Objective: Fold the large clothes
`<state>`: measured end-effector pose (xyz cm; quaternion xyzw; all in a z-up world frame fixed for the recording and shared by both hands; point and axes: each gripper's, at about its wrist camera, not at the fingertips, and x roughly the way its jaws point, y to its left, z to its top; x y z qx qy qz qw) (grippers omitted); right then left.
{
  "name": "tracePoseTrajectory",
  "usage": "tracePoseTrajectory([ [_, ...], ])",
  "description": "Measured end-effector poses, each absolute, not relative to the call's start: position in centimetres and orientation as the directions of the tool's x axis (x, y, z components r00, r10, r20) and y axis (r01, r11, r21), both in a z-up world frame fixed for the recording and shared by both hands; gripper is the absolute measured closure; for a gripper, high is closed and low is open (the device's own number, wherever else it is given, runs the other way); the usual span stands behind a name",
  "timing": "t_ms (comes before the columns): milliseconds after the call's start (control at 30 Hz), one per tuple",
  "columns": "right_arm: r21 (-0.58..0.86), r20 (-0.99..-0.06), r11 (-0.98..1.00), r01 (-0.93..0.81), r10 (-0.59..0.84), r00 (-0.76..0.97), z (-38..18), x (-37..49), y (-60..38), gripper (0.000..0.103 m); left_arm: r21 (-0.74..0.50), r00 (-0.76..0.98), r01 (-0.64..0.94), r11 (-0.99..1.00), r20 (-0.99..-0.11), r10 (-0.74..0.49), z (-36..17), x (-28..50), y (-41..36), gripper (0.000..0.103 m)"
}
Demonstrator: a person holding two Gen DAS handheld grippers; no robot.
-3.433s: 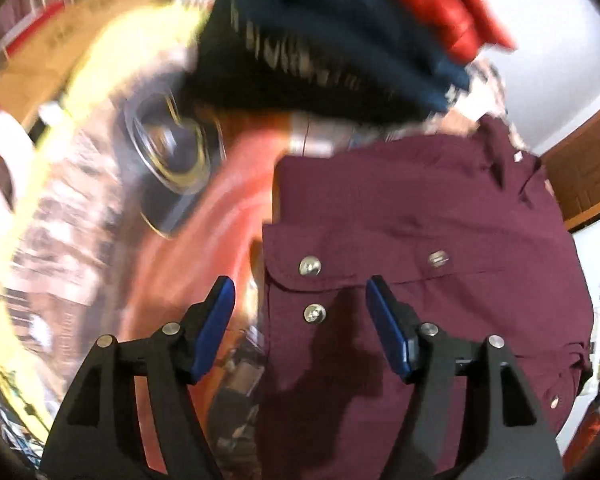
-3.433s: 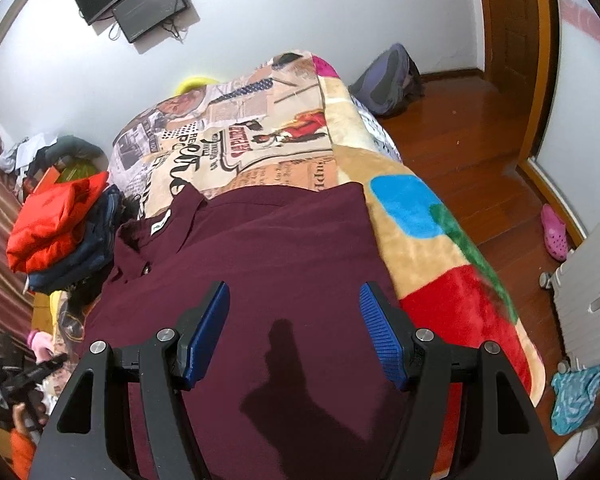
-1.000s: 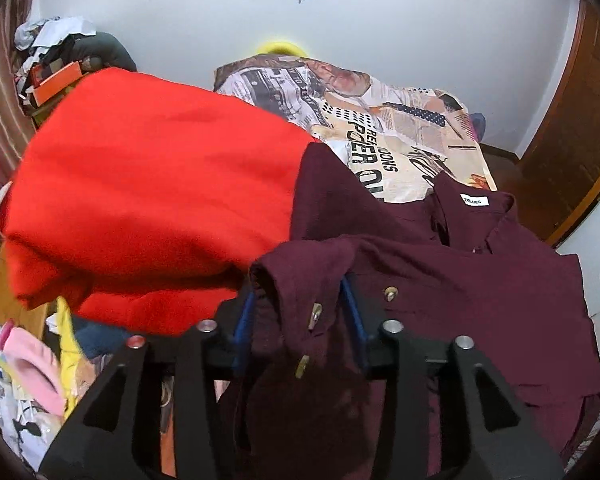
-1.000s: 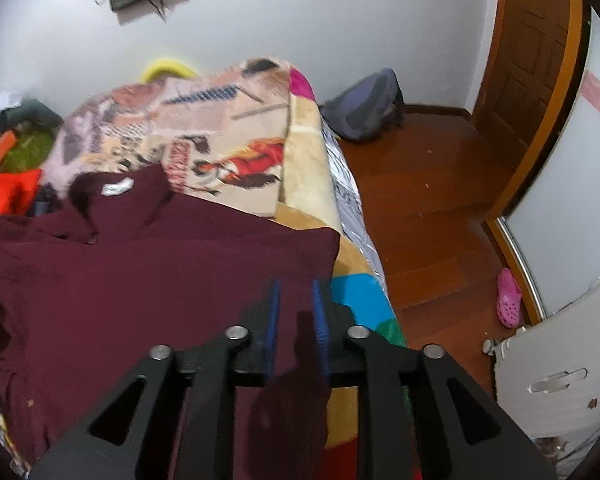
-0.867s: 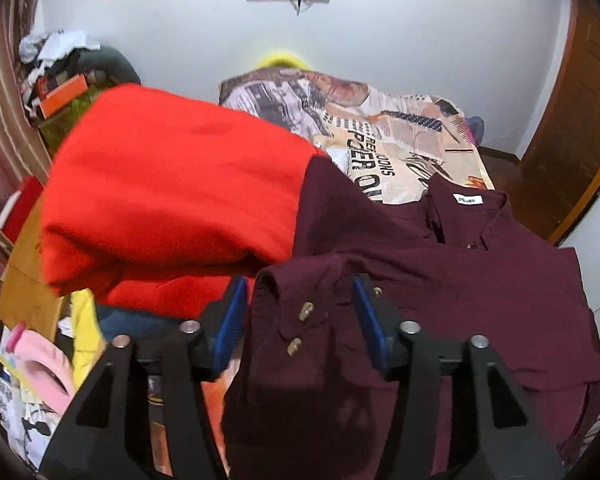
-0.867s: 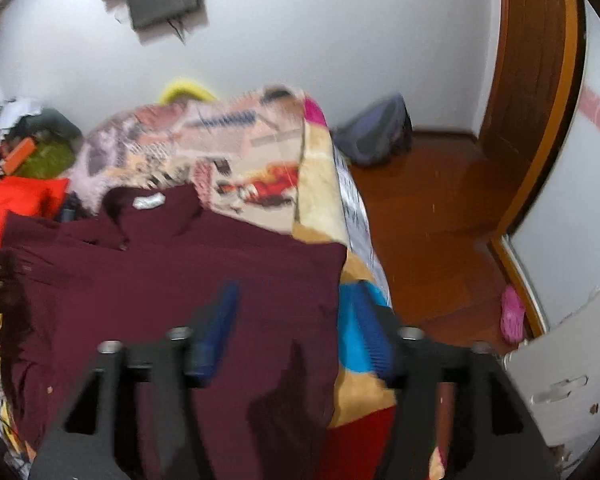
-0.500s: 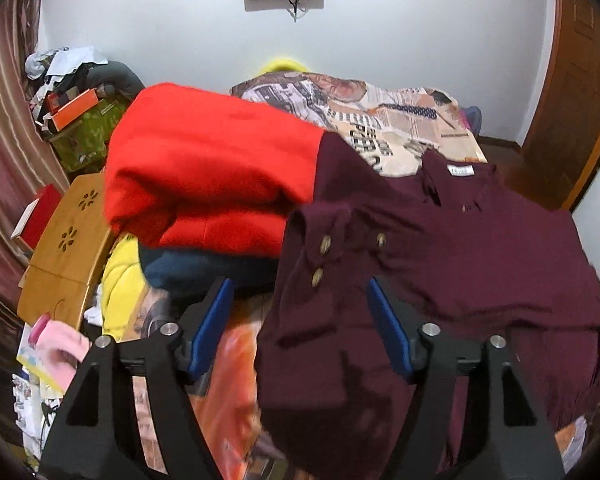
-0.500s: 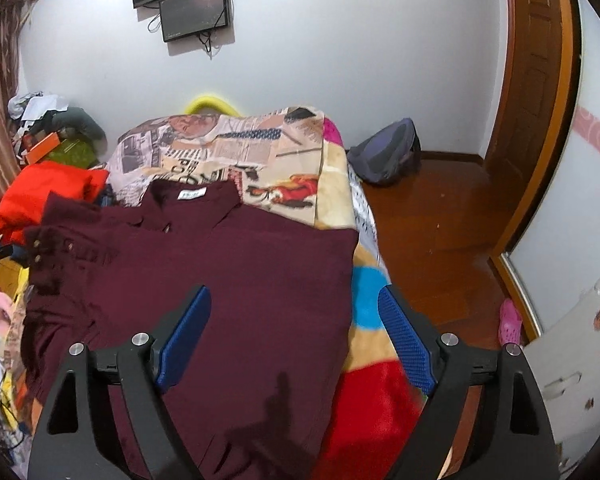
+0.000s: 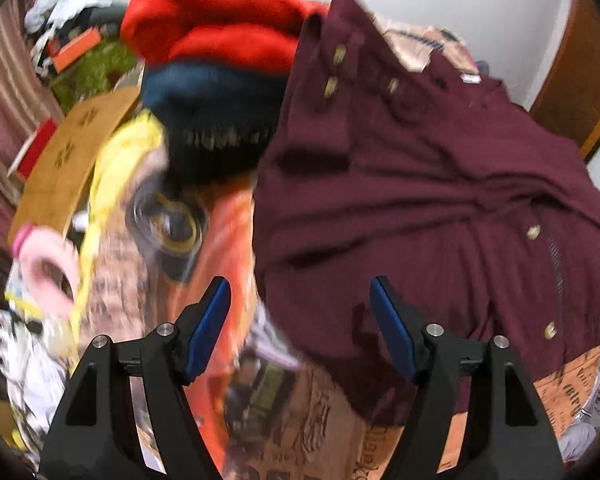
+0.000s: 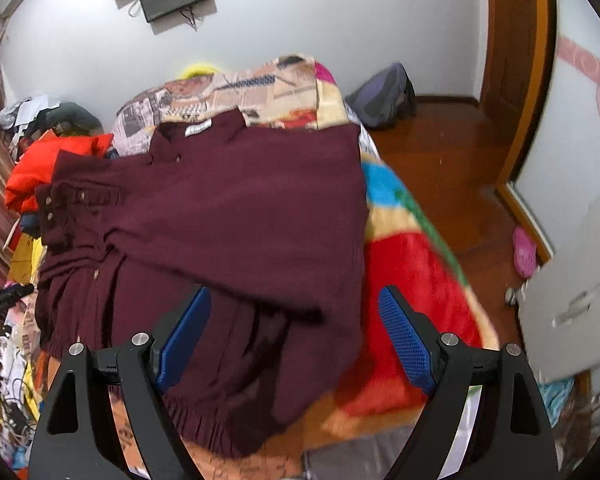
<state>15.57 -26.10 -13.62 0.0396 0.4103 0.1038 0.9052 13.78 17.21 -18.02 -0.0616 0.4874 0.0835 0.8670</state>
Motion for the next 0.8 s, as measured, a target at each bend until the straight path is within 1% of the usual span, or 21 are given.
tracePoseTrajectory([
  [133, 0.212, -0.77, 0.97, -0.123, 0.243, 0.59, -15.6, 14.5, -26.3, 0.02, -0.063, 0.466, -0.232, 0.971, -0.883, 0.054, -20.3, 12.8, 17.2, 0.032],
  [167, 0.244, -0.777, 0.963, -0.111, 0.263, 0.572, -16.2, 14.3, -26.3, 0.02, -0.07, 0.46, -0.237, 0.969, -0.886, 0.049, -20.8, 12.5, 17.0, 0.032],
  [233, 0.293, -0.783, 0.952, -0.091, 0.294, 0.548, -17.3, 13.8, -26.4, 0.02, -0.121, 0.459, -0.253, 0.96, -0.889, 0.009, -21.5, 12.1, 16.9, 0.032],
  [433, 0.423, -0.77, 0.904, -0.057, 0.392, 0.504, -19.1, 13.5, -25.9, 0.02, -0.351, 0.463, -0.338, 0.873, -0.87, -0.171, -23.8, 11.9, 18.3, 0.032],
  [467, 0.435, -0.766, 0.898, -0.069, 0.409, 0.496, -19.1, 13.6, -25.6, 0.021, -0.395, 0.47, -0.345, 0.851, -0.858, -0.208, -24.0, 11.9, 18.6, 0.032],
  [500, 0.45, -0.753, 0.888, -0.093, 0.433, 0.496, -19.0, 13.5, -25.2, 0.023, -0.474, 0.479, -0.349, 0.808, -0.832, -0.281, -24.6, 11.8, 19.1, 0.032],
  [533, 0.455, -0.744, 0.884, -0.107, 0.444, 0.499, -18.9, 13.5, -24.8, 0.028, -0.551, 0.481, -0.354, 0.756, -0.8, -0.357, -25.3, 11.7, 19.5, 0.032],
  [567, 0.453, -0.742, 0.884, -0.114, 0.445, 0.501, -18.7, 13.5, -24.5, 0.031, -0.6, 0.481, -0.356, 0.717, -0.775, -0.41, -25.8, 11.6, 19.6, 0.032],
  [600, 0.442, -0.744, 0.89, -0.114, 0.434, 0.508, -18.6, 13.5, -24.1, 0.033, -0.623, 0.483, -0.359, 0.695, -0.761, -0.433, -26.2, 11.6, 19.6, 0.032],
  [633, 0.434, -0.745, 0.894, -0.112, 0.426, 0.513, -18.5, 13.5, -24.0, 0.04, -0.613, 0.489, -0.353, 0.707, -0.765, -0.419, -26.1, 11.5, 19.4, 0.032],
  [667, 0.428, -0.745, 0.897, -0.108, 0.418, 0.519, -18.4, 13.5, -24.0, 0.051, -0.601, 0.486, -0.337, 0.725, -0.77, -0.413, -25.9, 11.5, 19.1, 0.032],
  [700, 0.423, -0.747, 0.901, -0.099, 0.409, 0.524, -18.2, 13.5, -24.1, 0.057, -0.587, 0.483, -0.312, 0.747, -0.775, -0.407, -25.5, 11.6, 18.7, 0.039],
  [733, 0.423, -0.748, 0.902, -0.091, 0.404, 0.527, -18.1, 13.6, -24.3, 0.071, -0.576, 0.486, -0.286, 0.766, -0.776, -0.402, -25.0, 11.6, 18.2, 0.049],
  [767, 0.426, -0.745, 0.9, -0.088, 0.404, 0.531, -18.0, 13.6, -24.6, 0.083, -0.555, 0.488, -0.271, 0.786, -0.783, -0.385, -24.4, 11.7, 17.8, 0.053],
  [800, 0.435, -0.737, 0.896, -0.093, 0.414, 0.534, -17.8, 13.5, -24.9, 0.085, -0.525, 0.494, -0.254, 0.812, -0.793, -0.358, -23.7, 11.7, 17.4, 0.061],
])
